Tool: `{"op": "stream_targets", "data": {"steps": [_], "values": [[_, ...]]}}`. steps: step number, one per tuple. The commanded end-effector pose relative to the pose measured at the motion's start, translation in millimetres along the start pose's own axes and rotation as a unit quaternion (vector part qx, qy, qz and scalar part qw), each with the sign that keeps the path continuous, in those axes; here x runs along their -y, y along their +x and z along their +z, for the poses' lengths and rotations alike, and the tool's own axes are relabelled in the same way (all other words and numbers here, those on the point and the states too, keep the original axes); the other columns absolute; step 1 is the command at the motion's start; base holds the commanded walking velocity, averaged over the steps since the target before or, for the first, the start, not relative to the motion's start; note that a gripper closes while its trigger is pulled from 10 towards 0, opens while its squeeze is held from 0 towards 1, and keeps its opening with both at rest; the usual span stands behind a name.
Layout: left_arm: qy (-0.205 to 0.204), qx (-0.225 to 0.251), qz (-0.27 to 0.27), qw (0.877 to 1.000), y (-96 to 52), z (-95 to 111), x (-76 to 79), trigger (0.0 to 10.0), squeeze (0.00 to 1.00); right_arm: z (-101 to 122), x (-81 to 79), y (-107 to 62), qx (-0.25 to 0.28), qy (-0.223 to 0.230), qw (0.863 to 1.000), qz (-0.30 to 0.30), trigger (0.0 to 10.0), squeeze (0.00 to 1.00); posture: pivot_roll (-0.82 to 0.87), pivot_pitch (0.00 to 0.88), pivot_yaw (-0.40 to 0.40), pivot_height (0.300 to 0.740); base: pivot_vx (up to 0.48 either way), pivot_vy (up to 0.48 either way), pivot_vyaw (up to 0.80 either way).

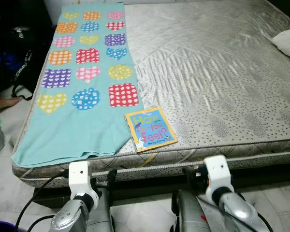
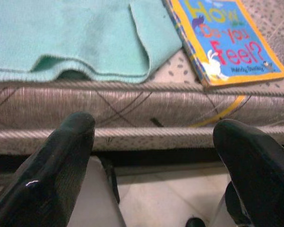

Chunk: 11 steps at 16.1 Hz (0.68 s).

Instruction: Clean up the room

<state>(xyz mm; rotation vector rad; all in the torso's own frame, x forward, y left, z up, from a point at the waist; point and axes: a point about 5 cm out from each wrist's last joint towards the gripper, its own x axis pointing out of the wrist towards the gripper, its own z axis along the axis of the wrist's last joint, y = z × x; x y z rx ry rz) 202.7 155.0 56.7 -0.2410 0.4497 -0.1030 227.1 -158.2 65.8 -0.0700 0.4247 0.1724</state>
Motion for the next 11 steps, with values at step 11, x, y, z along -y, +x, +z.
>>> {"op": "stream_targets", "data": {"steps": [11], "values": [[0.007, 0.042, 0.024, 0.999, -7.1, 15, 3.2, 10.0, 0.00, 9, -73.5, 87.1, -0.049, 0.235, 0.970, 0.040, 10.0, 0.00, 0.07, 0.120, 0.016, 0.590, 0.000, 0.000, 0.00]]}}
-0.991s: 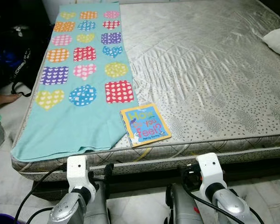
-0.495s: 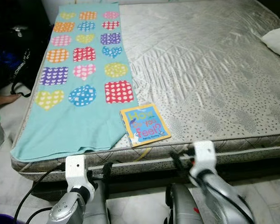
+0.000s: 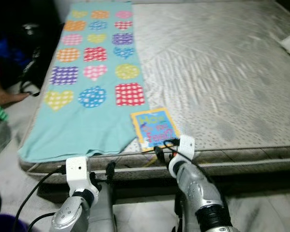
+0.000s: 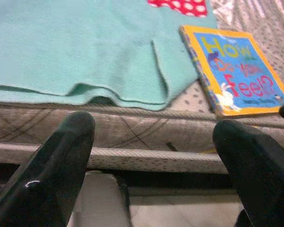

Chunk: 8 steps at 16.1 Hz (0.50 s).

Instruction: Clean up the room

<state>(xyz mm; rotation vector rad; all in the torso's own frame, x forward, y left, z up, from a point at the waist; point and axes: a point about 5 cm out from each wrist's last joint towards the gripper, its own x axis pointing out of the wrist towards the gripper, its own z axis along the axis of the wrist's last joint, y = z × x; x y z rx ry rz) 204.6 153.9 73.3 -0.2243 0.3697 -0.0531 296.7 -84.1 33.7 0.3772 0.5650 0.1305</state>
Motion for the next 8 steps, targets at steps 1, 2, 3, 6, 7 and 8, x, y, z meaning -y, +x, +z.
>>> {"op": "stream_targets", "data": {"steps": [1, 2, 3, 6, 7, 8], "values": [[0.005, -0.002, 0.004, 1.000, -1.6, -1, -3.8, 10.0, 0.00, -6, -12.8, 0.5, 0.001, 0.004, 1.000, 0.018, 10.0, 0.00, 0.06, 0.118, 0.018, 0.590, 0.000, 0.000, 0.00], [0.006, -0.003, 0.004, 1.000, -1.2, -1, -4.4, 10.0, 0.00, -7, -10.9, -0.1, 0.001, 0.004, 1.000, 0.017, 10.0, 0.00, 0.06, 0.117, 0.018, 0.590, 0.000, 0.000, 0.00], [0.007, -0.003, 0.004, 1.000, 0.3, -1, -5.2, 10.0, 0.00, -7, -6.2, 0.8, 0.002, 0.005, 1.000, 0.013, 10.0, 0.00, 0.05, 0.112, 0.021, 0.590, 0.000, 0.000, 0.00], [0.007, 0.006, -0.008, 1.000, 8.4, 3, 1.8, 10.0, 0.00, 6, 14.9, -0.8, 0.043, -0.008, 0.999, -0.015, 10.0, 0.00, 0.03, 0.085, 0.029, 0.590, 0.000, 0.000, 0.00], [0.006, 0.006, -0.013, 1.000, 13.0, 4, 3.0, 10.0, 0.00, 20, 19.4, -4.9, 0.080, -0.024, 0.996, -0.018, 10.0, 0.00, 0.01, 0.071, 0.030, 0.590, 0.000, 0.000, 0.00], [-0.003, 0.006, -0.031, 1.000, 16.4, 4, 5.4, 10.0, 0.00, 32, 23.9, -11.2, 0.111, -0.036, 0.993, -0.016, 10.0, 0.00, 0.00, 0.060, 0.031, 0.590, 0.000, 0.000, 0.00]]}}
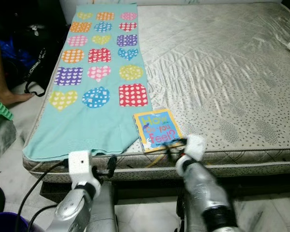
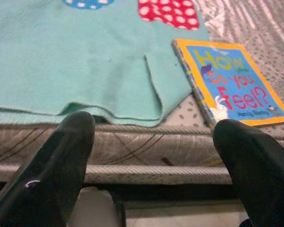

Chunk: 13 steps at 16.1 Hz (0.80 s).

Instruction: Clean up the room

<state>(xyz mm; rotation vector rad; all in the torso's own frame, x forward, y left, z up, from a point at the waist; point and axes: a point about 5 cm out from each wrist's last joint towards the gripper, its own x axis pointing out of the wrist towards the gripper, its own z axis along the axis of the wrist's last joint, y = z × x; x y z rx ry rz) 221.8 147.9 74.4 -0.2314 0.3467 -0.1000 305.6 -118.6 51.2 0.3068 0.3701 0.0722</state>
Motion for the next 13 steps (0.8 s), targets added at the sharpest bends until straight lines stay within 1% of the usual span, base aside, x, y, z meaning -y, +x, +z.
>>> {"op": "stream_targets", "data": {"steps": [1, 2, 3, 4, 5, 6, 7, 8, 9, 10, 11, 12, 13], "values": [[-0.008, -0.010, -0.023, 1.000, 4.2, -3, 2.0, 10.0, 0.00, 13, 4.7, -6.9, 0.033, -0.012, 0.999, 0.005, 10.0, 0.00, -0.02, 0.049, 0.035, 0.590, 0.000, 0.000, 0.00], [-0.005, -0.019, -0.035, 0.999, 9.8, -6, 4.2, 10.0, 0.00, 20, 12.9, -17.0, 0.050, -0.031, 0.998, 0.003, 10.0, 0.00, -0.04, 0.044, 0.037, 0.590, 0.000, 0.000, 0.00], [0.000, -0.022, -0.041, 0.999, 15.9, -8, 5.0, 10.0, 0.00, 23, 17.5, -24.1, 0.059, -0.047, 0.997, 0.003, 10.0, 0.00, -0.07, 0.045, 0.042, 0.590, 0.000, 0.000, 0.00], [-0.005, -0.031, -0.052, 0.998, 25.5, -12, 6.7, 10.0, 0.00, 26, 26.4, -41.4, 0.067, -0.050, 0.996, 0.002, 10.0, 0.00, -0.10, 0.049, 0.048, 0.590, 0.000, 0.000, 0.00], [-0.009, -0.029, -0.056, 0.998, 33.1, -12, 7.7, 10.0, 0.00, 26, 31.7, -54.1, 0.069, -0.055, 0.996, 0.004, 10.0, 0.00, -0.15, 0.056, 0.055, 0.590, 0.000, 0.000, 0.00], [-0.010, -0.029, -0.060, 0.998, 44.2, -12, 7.5, 10.0, 0.00, 26, 37.8, -72.6, 0.071, -0.070, 0.995, 0.014, 10.0, 0.00, -0.18, 0.060, 0.060, 0.590, 0.000, 0.000, 0.00], [-0.023, -0.030, -0.054, 0.998, 52.4, -12, 5.5, 10.0, 0.00, 25, 42.0, -86.8, 0.071, -0.082, 0.994, 0.018, 10.0, 0.00, -0.21, 0.063, 0.064, 0.590, 0.000, 0.000, 0.00], [-0.020, -0.027, -0.052, 0.998, 59.2, -11, 3.9, 10.0, 0.00, 22, 47.7, -96.4, 0.067, -0.088, 0.994, 0.015, 10.0, 0.00, -0.25, 0.066, 0.068, 0.590, 0.000, 0.000, 0.00], [-0.017, -0.024, -0.050, 0.998, 69.2, -10, 1.5, 10.0, 0.00, 19, 56.3, -110.2, 0.059, -0.096, 0.994, 0.004, 10.0, 0.00, -0.27, 0.066, 0.070, 0.590, 0.000, 0.000, 0.00], [-0.018, -0.023, -0.050, 0.998, 79.5, -9, -1.1, 10.0, 0.00, 18, 62.4, -119.2, 0.054, -0.098, 0.994, -0.008, 10.0, 0.00, -0.28, 0.067, 0.070, 0.590, 0.000, 0.000, 0.00], [-0.021, -0.027, -0.041, 0.999, 88.7, -9, -5.3, 10.0, 0.00, 21, 60.3, -122.0, 0.051, -0.108, 0.993, -0.005, 10.0, 0.00, -0.30, 0.067, 0.072, 0.590, 0.000, 0.000, 0.00], [-0.023, -0.030, -0.039, 0.999, 90.4, -10, -5.8, 10.0, 0.00, 22, 59.4, -121.7, 0.052, -0.111, 0.992, -0.003, 10.0, 0.00, -0.30, 0.067, 0.072, 0.590, 0.000, 0.000, 0.00], [-0.027, -0.042, -0.032, 0.998, 93.9, -15, -8.2, 10.0, 0.00, 24, 52.8, -120.3, 0.051, -0.123, 0.991, 0.010, 10.0, 0.00, -0.31, 0.065, 0.070, 0.590, 0.000, 0.000, 0.00]]}}
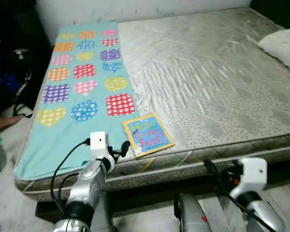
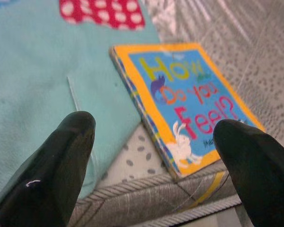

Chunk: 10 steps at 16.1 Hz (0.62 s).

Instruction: Clean up the room

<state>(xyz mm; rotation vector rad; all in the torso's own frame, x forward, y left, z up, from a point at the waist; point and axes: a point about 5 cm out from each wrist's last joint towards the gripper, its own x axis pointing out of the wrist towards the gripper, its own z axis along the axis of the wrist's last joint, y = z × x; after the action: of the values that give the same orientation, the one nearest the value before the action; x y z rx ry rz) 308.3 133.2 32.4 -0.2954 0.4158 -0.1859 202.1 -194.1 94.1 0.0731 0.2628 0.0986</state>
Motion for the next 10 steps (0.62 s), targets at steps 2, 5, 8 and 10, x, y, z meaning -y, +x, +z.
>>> {"op": "stream_targets", "data": {"steps": [2, 5, 8, 10], "values": [[-0.008, -0.018, 0.010, 1.000, 0.7, -11, -9.0, 10.0, 0.00, 9, -14.2, 2.1, 0.008, -0.015, 0.999, 0.035, 10.0, 0.00, -0.32, 0.057, 0.063, 0.590, 0.000, 0.000, 0.00], [-0.023, -0.025, 0.008, 0.999, 2.1, -19, -12.2, 10.0, 0.00, 12, -13.2, 1.2, 0.009, -0.019, 0.999, 0.034, 10.0, 0.00, -0.34, 0.044, 0.061, 0.590, 0.000, 0.000, 0.00], [-0.013, -0.026, -0.004, 1.000, 9.7, -14, -3.4, 10.0, 0.00, 16, -8.6, -1.3, 0.012, -0.031, 0.999, 0.025, 10.0, 0.00, -0.36, 0.037, 0.062, 0.590, 0.000, 0.000, 0.00], [-0.008, -0.003, -0.014, 1.000, 14.3, -3, 4.6, 10.0, 0.00, 18, -8.6, 1.5, 0.014, -0.029, 0.999, 0.025, 10.0, 0.00, -0.35, 0.026, 0.066, 0.590, 0.000, 0.000, 0.00]]}}
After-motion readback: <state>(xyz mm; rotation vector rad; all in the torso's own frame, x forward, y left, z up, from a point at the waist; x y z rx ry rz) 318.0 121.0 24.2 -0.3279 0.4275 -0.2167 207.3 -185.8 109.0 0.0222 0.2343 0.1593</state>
